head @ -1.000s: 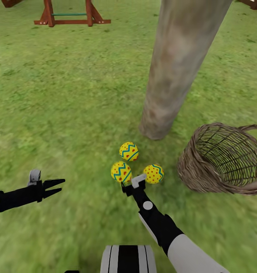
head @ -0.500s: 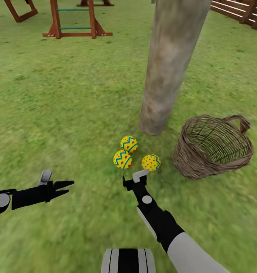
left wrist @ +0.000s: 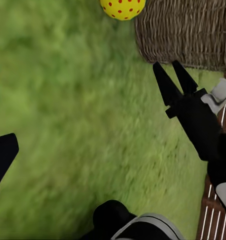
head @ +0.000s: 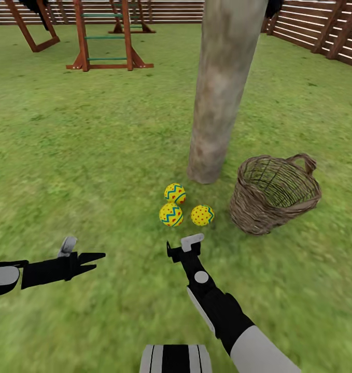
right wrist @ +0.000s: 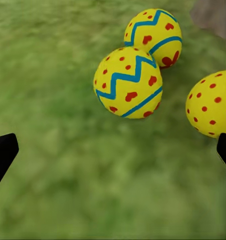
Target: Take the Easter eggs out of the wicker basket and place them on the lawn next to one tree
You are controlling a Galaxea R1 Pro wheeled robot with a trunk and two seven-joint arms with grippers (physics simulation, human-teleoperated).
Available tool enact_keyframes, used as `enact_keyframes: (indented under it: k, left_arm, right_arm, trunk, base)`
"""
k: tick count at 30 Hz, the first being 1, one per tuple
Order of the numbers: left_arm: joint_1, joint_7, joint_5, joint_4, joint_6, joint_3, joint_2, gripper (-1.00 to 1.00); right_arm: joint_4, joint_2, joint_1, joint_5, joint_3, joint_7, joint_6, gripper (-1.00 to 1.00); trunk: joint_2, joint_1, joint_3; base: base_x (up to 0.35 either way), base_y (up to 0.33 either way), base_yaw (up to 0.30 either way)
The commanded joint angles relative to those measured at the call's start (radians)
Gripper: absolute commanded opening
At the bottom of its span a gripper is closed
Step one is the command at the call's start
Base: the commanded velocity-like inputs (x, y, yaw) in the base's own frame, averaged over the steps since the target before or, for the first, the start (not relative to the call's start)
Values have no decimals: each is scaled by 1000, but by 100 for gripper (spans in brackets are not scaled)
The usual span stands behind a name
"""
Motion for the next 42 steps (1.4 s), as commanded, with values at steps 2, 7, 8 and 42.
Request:
enact_keyframes:
  k: [2,7,8,42]
  left_arm:
    - [-2,-4,11,0,7,-6,-6,100]
    - [-2,18,11,2,6,-20,-15,100]
    - [-2,43,11,2,5,-25,-28,100]
    - [269,1591,-92,251,-934,-100,-779,100]
  right_arm:
    - [-3,0,-1,-4,4,-7,6,100]
    - [-17,0,-1,-6,3,-9,11,100]
    - [-17,0,3,-6,3,-9,9,100]
    - [35,-24,112,-134,-1,-279,78,100]
  trunk:
    - [0,-1,7]
    - [1,-3,27]
    - [2,-4,32]
    - [9,-19,203]
  base:
    - [-17,0,-3]
    - [-2,0,0]
    - [0,0,0]
    - [-23,0,0]
